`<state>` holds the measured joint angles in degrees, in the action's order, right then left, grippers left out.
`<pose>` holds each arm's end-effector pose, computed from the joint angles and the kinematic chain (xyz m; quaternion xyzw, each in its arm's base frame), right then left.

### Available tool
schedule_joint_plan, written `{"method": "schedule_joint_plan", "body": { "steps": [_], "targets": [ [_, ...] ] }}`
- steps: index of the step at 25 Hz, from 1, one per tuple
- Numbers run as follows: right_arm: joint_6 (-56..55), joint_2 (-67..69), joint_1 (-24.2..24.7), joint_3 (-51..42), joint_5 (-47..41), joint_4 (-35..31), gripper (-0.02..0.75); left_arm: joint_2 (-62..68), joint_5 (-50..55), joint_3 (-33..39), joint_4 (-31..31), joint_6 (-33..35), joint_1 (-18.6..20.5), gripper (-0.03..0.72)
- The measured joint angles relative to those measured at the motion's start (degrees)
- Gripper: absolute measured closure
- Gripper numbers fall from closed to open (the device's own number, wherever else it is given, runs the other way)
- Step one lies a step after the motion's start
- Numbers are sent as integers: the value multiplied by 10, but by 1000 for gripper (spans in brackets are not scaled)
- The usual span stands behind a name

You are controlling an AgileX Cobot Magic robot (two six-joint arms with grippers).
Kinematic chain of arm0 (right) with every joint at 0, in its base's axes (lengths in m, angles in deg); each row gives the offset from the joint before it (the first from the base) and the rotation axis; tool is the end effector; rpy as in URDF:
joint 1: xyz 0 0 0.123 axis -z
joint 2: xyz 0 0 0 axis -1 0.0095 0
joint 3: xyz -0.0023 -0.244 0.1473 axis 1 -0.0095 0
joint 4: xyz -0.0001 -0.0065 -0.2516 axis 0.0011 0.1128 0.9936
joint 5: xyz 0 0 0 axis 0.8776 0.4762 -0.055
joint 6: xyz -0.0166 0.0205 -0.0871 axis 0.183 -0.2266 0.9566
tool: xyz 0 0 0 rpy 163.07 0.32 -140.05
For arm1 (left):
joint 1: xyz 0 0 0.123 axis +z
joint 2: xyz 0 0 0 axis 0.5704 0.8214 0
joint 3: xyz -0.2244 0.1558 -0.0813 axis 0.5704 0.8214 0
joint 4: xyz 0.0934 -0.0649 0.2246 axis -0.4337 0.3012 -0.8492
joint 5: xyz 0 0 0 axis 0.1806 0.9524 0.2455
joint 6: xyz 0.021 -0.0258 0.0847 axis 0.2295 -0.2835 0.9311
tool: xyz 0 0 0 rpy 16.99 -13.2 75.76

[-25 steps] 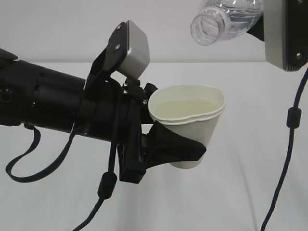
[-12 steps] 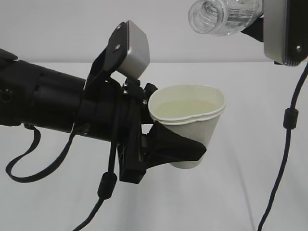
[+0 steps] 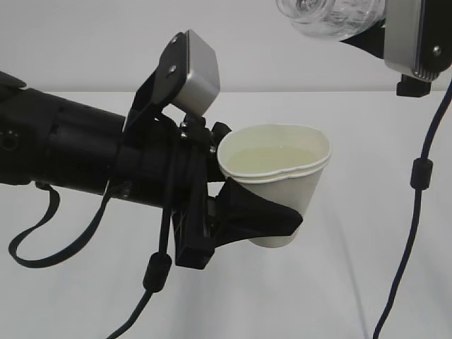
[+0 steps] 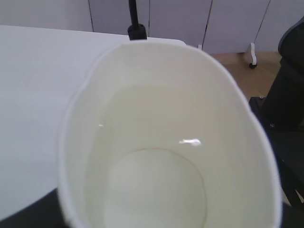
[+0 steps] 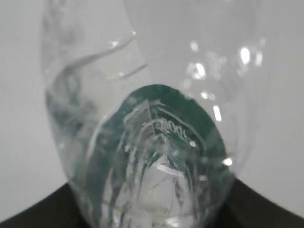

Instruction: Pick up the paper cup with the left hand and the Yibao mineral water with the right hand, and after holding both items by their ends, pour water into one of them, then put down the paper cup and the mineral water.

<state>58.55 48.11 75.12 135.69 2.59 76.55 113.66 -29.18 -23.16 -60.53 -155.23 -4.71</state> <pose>0.2601 0.1044 0.3629 -0.6863 0.3944 -0.2191 0.5705 0.2061 -0.2484 0.2554 0.5499 0.6232 -0.3880 0.3984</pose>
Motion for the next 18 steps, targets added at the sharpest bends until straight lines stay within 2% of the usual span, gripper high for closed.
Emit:
{"method": "schedule_joint_plan", "body": {
  "steps": [10, 18],
  "targets": [
    [-57, 0, 0, 0, 0, -3, 363, 0, 0, 0, 1, 0, 0, 267],
    [-60, 0, 0, 0, 0, -75, 364, 0, 0, 0, 1, 0, 0, 267]
  ]
}}
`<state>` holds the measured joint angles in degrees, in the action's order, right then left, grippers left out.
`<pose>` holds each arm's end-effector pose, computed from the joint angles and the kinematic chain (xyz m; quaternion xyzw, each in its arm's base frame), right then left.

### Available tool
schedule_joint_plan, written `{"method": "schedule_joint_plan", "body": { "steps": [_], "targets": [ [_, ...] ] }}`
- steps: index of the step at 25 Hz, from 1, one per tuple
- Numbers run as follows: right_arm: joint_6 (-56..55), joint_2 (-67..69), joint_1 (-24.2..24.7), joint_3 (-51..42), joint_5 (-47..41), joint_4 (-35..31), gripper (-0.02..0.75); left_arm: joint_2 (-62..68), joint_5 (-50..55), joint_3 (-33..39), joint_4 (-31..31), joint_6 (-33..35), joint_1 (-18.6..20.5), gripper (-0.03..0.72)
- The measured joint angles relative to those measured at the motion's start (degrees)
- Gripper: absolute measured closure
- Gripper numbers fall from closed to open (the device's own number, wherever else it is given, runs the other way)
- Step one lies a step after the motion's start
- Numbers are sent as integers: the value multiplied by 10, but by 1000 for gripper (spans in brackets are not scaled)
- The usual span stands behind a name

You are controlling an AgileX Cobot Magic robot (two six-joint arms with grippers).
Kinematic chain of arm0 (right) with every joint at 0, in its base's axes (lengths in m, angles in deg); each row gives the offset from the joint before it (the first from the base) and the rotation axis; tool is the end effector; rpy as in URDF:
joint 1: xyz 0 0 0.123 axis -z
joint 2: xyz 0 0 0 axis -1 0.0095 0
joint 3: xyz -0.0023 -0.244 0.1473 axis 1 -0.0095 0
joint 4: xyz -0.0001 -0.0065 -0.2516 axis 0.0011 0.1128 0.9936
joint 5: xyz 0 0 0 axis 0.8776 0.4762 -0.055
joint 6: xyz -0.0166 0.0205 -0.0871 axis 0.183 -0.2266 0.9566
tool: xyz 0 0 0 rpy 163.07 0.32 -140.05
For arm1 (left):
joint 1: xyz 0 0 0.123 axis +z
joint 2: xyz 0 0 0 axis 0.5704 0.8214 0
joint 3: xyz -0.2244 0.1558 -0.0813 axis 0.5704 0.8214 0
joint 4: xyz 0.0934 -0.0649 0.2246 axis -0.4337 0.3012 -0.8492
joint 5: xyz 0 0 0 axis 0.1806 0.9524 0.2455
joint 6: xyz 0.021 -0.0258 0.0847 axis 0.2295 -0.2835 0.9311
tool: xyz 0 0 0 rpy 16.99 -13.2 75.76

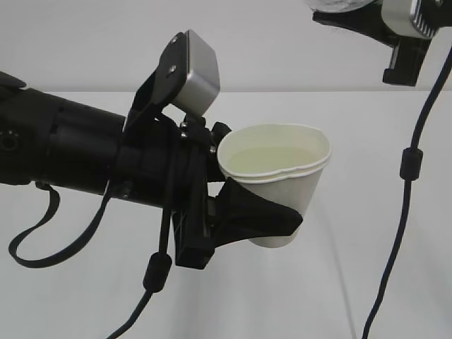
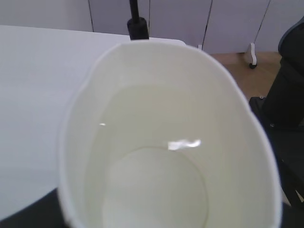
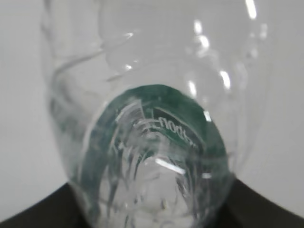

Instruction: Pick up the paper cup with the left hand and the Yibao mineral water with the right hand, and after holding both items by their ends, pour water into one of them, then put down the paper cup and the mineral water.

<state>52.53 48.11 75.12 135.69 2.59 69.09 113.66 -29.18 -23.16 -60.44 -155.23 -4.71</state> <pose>0.2606 0.1056 0.3677 -0.6257 0.4567 -0.1569 0.6126 0.2062 -0.2485 0.2555 0.5492 0.6234 -0.3884 0.3986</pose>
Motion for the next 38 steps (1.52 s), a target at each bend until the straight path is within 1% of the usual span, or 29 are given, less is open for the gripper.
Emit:
{"method": "schedule_joint_plan", "body": {
  "steps": [6, 12, 28, 38],
  "targets": [
    [0, 0, 0, 0, -1, -59, 364, 0, 0, 0, 0, 0, 0, 267],
    [-1, 0, 0, 0, -3, -93, 365, 0, 0, 0, 0, 0, 0, 267],
    [-43, 0, 0, 0, -23, -119, 367, 0, 0, 0, 0, 0, 0, 267],
    [-118, 0, 0, 0, -63, -125, 369, 0, 0, 0, 0, 0, 0, 267]
  ]
}}
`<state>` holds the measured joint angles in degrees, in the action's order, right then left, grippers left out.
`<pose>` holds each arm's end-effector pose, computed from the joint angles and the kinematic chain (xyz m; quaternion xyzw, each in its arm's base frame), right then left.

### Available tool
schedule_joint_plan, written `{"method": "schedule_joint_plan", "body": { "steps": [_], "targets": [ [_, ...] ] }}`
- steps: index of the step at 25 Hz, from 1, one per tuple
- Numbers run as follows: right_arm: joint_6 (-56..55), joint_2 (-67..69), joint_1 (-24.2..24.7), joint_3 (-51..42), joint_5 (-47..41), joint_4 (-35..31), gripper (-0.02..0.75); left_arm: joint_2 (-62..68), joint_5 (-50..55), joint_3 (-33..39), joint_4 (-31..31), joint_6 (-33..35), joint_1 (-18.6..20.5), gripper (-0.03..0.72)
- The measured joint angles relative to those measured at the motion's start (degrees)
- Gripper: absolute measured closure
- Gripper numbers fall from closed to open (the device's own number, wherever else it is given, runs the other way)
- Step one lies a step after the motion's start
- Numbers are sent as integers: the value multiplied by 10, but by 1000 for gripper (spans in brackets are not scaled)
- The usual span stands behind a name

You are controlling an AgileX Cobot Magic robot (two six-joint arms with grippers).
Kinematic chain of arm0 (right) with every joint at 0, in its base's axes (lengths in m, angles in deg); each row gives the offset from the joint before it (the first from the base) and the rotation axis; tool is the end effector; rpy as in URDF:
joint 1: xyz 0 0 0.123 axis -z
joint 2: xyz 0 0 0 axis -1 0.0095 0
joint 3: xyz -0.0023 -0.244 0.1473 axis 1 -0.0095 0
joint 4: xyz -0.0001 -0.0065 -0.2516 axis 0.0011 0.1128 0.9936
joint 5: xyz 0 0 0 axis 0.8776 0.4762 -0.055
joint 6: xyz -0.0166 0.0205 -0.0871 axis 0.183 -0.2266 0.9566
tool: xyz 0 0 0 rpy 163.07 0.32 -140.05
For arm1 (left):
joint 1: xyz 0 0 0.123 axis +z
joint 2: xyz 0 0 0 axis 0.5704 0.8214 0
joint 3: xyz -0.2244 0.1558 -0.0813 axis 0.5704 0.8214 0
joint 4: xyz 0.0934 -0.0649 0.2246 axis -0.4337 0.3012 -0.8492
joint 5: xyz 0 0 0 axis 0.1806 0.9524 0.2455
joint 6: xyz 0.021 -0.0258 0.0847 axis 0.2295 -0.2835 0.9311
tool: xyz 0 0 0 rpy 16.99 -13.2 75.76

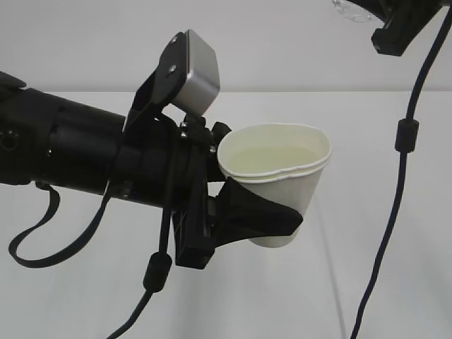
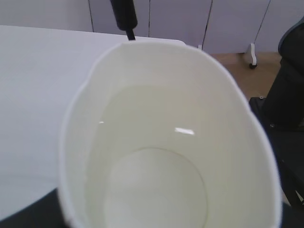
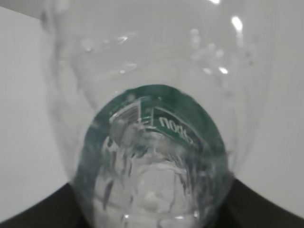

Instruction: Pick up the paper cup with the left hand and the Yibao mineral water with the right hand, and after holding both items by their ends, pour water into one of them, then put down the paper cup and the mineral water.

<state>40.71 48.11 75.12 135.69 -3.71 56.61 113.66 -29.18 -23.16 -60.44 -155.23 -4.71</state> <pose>0.2675 0.0981 0.3746 -0.4762 0.5788 -0.0739 0.6579 0.2062 -0.2485 0.2555 0.5492 0.6234 -0.3884 0.3986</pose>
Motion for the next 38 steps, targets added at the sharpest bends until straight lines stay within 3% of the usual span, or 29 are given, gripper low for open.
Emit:
{"method": "schedule_joint_plan", "body": {
  "steps": [38],
  "targets": [
    [-168, 0, 0, 0, -107, -9, 370, 0, 0, 0, 1, 0, 0, 267]
  ]
}}
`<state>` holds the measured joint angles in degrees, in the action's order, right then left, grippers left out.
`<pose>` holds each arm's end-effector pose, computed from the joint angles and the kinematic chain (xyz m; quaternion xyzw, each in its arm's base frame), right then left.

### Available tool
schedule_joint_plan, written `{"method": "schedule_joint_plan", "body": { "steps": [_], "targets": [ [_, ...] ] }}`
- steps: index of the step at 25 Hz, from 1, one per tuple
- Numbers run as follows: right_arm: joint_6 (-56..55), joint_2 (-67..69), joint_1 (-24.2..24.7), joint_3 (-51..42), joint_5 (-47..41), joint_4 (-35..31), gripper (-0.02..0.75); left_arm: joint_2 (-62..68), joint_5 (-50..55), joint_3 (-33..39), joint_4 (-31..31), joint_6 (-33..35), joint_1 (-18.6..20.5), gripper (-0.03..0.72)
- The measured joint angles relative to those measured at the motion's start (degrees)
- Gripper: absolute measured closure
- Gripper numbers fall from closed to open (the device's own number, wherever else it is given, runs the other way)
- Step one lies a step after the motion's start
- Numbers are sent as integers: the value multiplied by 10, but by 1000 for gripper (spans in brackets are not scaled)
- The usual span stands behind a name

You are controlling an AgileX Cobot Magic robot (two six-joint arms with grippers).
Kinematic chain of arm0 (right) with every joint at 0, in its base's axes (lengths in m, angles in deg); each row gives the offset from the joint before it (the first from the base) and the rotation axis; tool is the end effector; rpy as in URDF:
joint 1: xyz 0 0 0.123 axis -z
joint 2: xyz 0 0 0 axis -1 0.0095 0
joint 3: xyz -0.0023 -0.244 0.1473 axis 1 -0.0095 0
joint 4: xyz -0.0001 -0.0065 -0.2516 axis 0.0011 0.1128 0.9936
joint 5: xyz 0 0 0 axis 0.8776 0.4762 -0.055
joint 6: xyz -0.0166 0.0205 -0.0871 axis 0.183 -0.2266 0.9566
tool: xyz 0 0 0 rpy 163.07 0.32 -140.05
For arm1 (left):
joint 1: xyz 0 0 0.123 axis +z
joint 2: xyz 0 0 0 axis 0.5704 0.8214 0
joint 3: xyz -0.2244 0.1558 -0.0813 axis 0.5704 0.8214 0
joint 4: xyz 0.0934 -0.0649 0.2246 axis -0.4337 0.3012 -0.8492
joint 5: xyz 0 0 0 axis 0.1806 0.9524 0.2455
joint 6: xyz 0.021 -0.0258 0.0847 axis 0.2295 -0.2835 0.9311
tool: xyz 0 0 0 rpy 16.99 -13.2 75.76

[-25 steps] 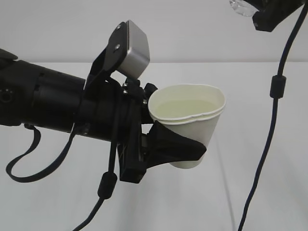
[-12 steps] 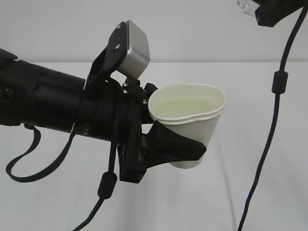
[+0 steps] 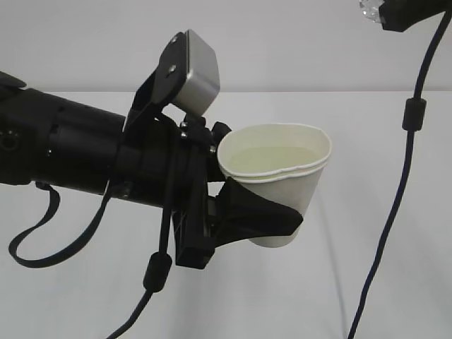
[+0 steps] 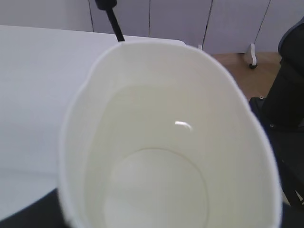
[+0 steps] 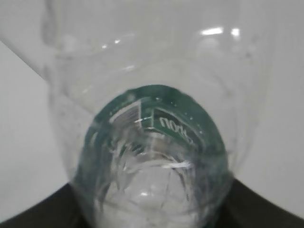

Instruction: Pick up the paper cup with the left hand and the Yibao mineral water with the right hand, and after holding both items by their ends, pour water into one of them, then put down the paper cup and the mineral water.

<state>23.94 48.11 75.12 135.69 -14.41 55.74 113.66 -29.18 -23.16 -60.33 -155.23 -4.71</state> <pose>0.2751 0.0830 0.3730 -0.3308 0.6791 -0.0422 0.6540 0.2062 -0.2485 0.2556 0.5485 0.6236 -0.3889 0.3988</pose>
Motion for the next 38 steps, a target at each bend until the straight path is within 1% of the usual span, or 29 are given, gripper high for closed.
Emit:
{"method": "schedule_joint_plan", "body": {
  "steps": [16, 20, 25, 28, 31, 33, 38],
  "targets": [
    [-29, 1, 0, 0, -17, -1, 370, 0, 0, 0, 0, 0, 0, 267],
    [-31, 24, 0, 0, -18, -1, 370, 0, 0, 0, 0, 0, 0, 267],
    [-33, 39, 1, 0, -19, -18, 371, 0, 0, 0, 0, 0, 0, 267],
    [-33, 40, 18, 0, -14, -42, 371, 0, 0, 0, 0, 0, 0, 267],
    [-33, 40, 51, 0, 3, -74, 371, 0, 0, 0, 0, 0, 0, 267],
    [-33, 40, 65, 0, 7, -81, 371, 0, 0, 0, 0, 0, 0, 267],
    [-33, 40, 70, 0, 10, -86, 371, 0, 0, 0, 0, 0, 0, 267]
  ]
}}
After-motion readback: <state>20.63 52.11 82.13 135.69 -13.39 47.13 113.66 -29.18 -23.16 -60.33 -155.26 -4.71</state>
